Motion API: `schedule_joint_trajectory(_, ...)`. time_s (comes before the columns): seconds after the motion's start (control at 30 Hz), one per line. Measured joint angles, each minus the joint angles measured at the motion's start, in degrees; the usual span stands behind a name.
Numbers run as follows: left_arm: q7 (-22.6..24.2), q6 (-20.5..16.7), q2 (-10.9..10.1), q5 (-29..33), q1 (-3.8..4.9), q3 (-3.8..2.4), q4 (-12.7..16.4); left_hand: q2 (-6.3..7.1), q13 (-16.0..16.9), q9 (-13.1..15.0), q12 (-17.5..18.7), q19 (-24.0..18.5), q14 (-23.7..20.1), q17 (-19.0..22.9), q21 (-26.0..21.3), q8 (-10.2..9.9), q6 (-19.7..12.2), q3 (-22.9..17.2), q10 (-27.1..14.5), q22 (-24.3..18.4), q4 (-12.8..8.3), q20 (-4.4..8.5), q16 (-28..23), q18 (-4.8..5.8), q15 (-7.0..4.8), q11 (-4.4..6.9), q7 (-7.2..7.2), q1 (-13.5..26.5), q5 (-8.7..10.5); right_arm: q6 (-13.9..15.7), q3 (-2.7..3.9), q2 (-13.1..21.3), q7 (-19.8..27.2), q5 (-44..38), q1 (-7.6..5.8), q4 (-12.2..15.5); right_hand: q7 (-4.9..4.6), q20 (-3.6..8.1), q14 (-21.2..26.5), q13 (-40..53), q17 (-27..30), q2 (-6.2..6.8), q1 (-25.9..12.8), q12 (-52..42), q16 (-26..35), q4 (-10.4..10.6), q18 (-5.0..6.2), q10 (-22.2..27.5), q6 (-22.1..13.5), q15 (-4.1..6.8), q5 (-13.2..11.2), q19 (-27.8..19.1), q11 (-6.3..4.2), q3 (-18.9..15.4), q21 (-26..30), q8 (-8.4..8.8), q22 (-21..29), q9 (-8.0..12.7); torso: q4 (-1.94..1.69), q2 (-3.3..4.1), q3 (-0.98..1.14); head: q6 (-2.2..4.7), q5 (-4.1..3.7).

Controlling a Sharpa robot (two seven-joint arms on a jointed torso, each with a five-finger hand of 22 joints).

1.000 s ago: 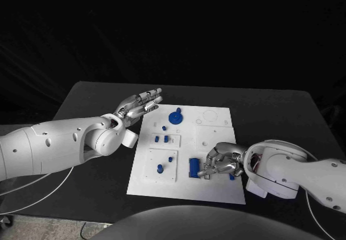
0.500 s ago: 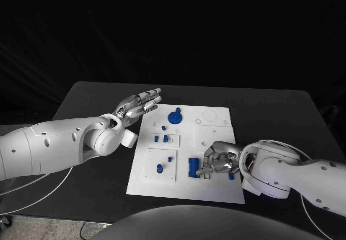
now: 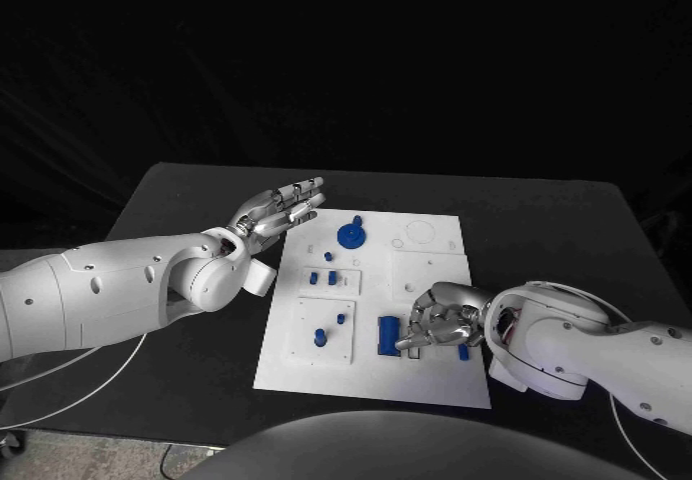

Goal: Assemble the parts on the task board

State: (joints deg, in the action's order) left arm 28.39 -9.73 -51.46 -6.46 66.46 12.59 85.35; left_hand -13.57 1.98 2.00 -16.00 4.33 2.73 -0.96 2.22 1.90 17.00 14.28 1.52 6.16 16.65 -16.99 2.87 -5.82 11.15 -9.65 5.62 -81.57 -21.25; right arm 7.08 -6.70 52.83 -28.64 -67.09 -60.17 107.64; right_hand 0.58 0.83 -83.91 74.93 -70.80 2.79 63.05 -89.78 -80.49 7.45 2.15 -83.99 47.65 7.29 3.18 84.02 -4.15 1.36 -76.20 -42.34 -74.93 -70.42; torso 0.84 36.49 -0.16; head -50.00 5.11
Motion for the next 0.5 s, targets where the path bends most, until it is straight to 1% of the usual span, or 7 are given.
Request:
schedule_joint_trajectory(0.07,0.0,0.0,0.0,0.0,0.00,0.00,0.0,0.00,0.0,0.1,-0.2,0.0,0.0,0.0,0.0,0.0,0.0,0.0,0.1,0.0,0.0,0.00,0.0,0.00,0.00,-0.12,0.00,0.0,0.00,0.5,-0.03,1.1,0.0,0.2,-0.38,0.5,-0.05,0.00,0.0,0.0,-0.1,0.02,-0.4,0.0,0.0,1.4,0.00,0.0,-0.1,0.00,0.0,0.0,0.00,0.0,0.0,2.31,0.0,1.8,0.00,0.00,-0.02,0.00,-0.02)
schedule_joint_trajectory(0.13,0.0,0.0,-0.1,0.0,0.00,0.00,0.0,0.00,0.0,0.1,-0.2,0.0,0.0,0.0,0.0,0.0,0.1,0.0,0.2,0.0,0.0,0.00,0.0,0.01,0.00,-0.21,0.12,0.0,0.00,1.0,-0.06,2.5,-0.1,0.5,-1.48,1.1,-0.61,0.00,0.0,0.0,-0.2,-0.08,-0.8,0.0,0.0,3.1,0.00,0.0,0.5,0.00,0.1,0.0,0.00,0.2,0.0,6.12,0.0,5.3,0.01,0.00,-0.03,0.00,-0.08)
schedule_joint_trajectory(0.17,0.0,0.0,-0.1,0.0,0.00,0.00,0.0,0.00,0.0,0.1,-0.2,0.0,0.0,0.0,0.0,0.0,0.2,0.0,0.2,0.0,0.0,0.00,0.2,0.00,0.00,-0.21,0.21,0.0,0.00,1.1,-0.06,3.1,-0.2,0.6,-2.13,1.4,-0.91,0.00,0.0,0.0,-0.2,-0.15,-0.8,0.0,0.0,3.8,0.00,0.0,0.8,0.00,0.7,0.0,0.05,0.2,0.0,7.87,0.0,6.9,0.03,-0.01,-0.03,0.00,-0.11)
schedule_joint_trajectory(0.2,0.0,0.0,-0.1,0.0,0.00,0.00,0.0,0.00,0.0,0.1,-0.2,0.0,0.0,0.0,0.0,0.0,0.2,0.0,0.2,0.0,0.0,0.00,0.2,0.00,0.00,-0.21,0.21,0.0,0.00,1.2,-0.04,3.8,-0.3,0.8,-2.85,1.7,-1.19,0.00,-0.1,0.0,-0.2,-0.47,-1.6,0.0,0.0,4.7,0.00,0.0,1.1,-0.13,2.0,0.0,0.46,0.1,0.0,9.65,0.0,8.6,0.03,-0.02,-0.04,0.00,-0.14)
schedule_joint_trajectory(0.3,0.0,0.0,-0.1,0.0,0.00,0.00,0.0,0.00,0.0,0.1,-0.2,0.0,0.0,0.0,0.0,0.0,0.2,0.0,0.2,0.0,0.0,0.00,0.2,0.00,0.00,-0.21,0.21,0.0,0.00,1.1,0.14,6.2,-1.1,1.1,-4.97,2.3,-1.85,-0.26,0.0,0.0,-0.5,-1.18,-4.5,0.0,0.0,7.7,0.00,0.0,2.3,-0.45,4.2,0.0,0.83,-0.4,0.0,13.95,0.0,13.0,0.03,-0.05,-0.07,0.00,-0.28)
schedule_joint_trajectory(0.4,0.0,0.0,-0.1,0.0,0.00,0.00,0.0,0.00,0.0,0.1,-0.2,0.0,0.0,0.0,0.2,0.0,0.2,0.0,0.2,0.1,0.0,0.00,0.2,0.00,0.00,-0.21,0.21,0.0,0.00,0.5,0.13,8.2,-2.3,1.2,-6.01,2.6,-2.07,-0.44,-0.2,0.0,-0.8,-1.42,-4.8,0.0,-0.2,8.5,-0.01,0.0,3.9,-0.65,5.8,0.0,0.84,-0.5,0.0,16.65,0.0,15.9,-0.03,-0.09,-0.09,0.00,-0.42)
schedule_joint_trajectory(0.5,0.0,0.0,-0.1,0.0,0.00,0.00,0.0,0.00,0.0,0.0,-0.2,0.0,0.0,0.0,0.2,0.0,0.2,0.0,0.2,0.1,0.0,0.00,0.2,0.00,0.00,-0.21,0.21,0.0,0.00,-0.7,0.00,9.5,-3.5,0.6,-6.50,2.4,-2.24,-0.44,-0.1,0.0,-0.8,-1.43,-4.8,0.0,-0.3,8.5,-0.01,0.0,5.0,-0.78,8.0,0.0,1.24,-0.4,-0.2,18.32,0.0,17.9,-0.05,-0.09,-0.10,0.00,-0.44)
